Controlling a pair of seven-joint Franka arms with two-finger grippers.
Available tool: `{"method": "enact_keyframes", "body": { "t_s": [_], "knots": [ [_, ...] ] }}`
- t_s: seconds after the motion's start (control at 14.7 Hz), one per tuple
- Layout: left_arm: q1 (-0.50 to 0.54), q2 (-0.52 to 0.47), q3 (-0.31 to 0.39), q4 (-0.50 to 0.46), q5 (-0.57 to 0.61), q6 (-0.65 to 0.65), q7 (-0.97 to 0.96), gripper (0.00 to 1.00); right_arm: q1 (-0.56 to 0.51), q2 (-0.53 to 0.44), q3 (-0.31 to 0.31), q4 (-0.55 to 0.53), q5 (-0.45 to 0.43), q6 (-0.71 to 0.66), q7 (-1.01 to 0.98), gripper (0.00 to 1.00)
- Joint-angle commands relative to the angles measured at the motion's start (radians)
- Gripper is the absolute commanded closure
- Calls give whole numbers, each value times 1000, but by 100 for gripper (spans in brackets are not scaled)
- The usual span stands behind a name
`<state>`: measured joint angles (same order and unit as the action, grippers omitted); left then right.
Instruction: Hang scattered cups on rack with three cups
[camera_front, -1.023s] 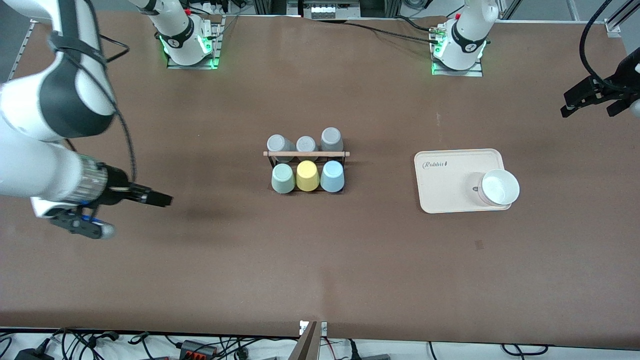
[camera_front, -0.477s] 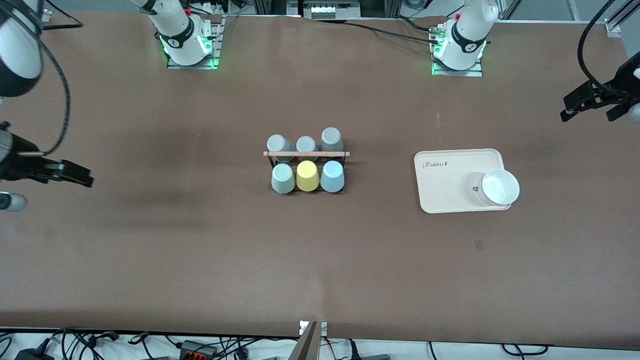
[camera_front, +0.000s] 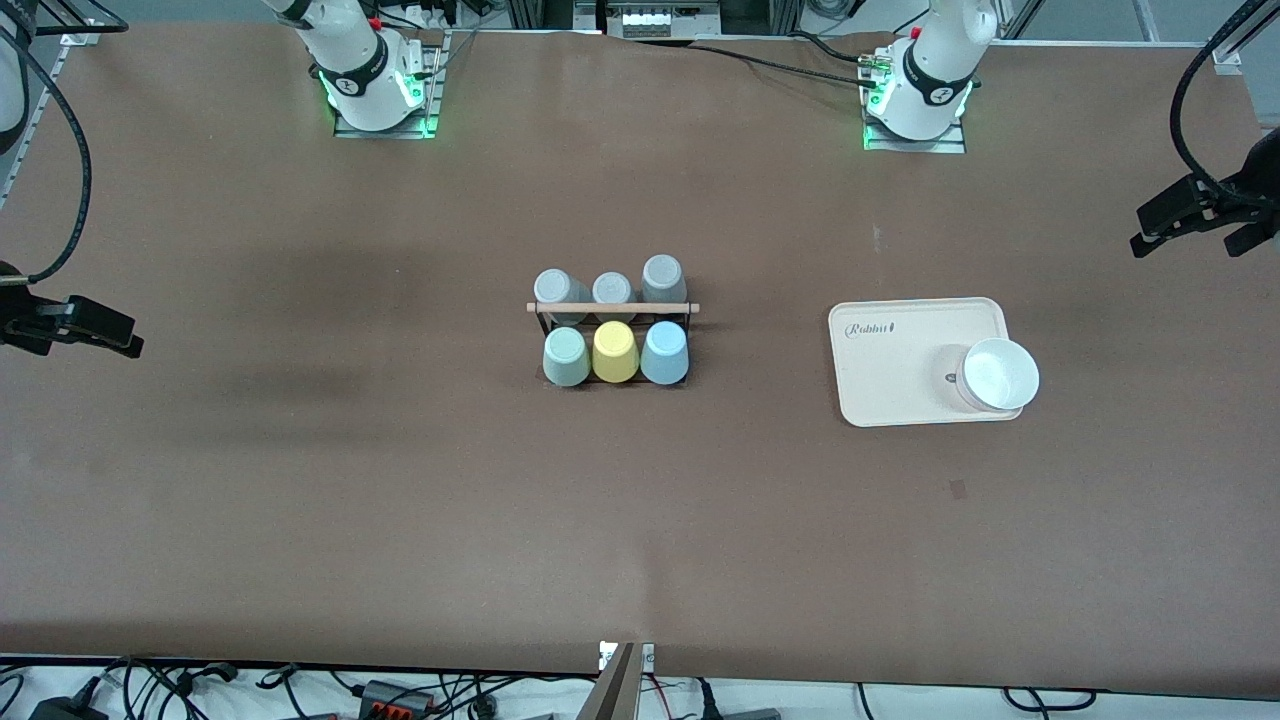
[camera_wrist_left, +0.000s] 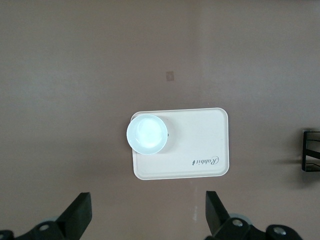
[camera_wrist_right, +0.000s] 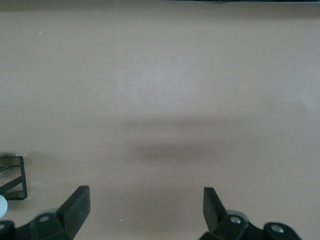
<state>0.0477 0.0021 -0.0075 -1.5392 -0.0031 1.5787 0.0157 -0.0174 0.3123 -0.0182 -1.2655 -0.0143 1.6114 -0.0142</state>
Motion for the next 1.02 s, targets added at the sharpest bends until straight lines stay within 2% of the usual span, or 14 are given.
{"method": "enact_keyframes", "body": {
  "t_s": [0.0,0.14,0.27,0.61,0.95],
  "knots": [
    [1,24,0,42,6,-31,21,0,1,-183,4,-269,-18,120,-18,0],
    [3,24,0,39,6,-48,26,0,-1,-263,4,-392,-13,166,-16,0],
    [3,24,0,37,5,-51,24,0,-1,-289,4,-426,-12,165,-16,0],
    [3,24,0,36,5,-52,26,0,-1,-318,4,-468,-9,153,-15,0],
    [3,24,0,36,5,-57,24,0,4,-322,12,-463,-16,124,-24,0]
  ]
}}
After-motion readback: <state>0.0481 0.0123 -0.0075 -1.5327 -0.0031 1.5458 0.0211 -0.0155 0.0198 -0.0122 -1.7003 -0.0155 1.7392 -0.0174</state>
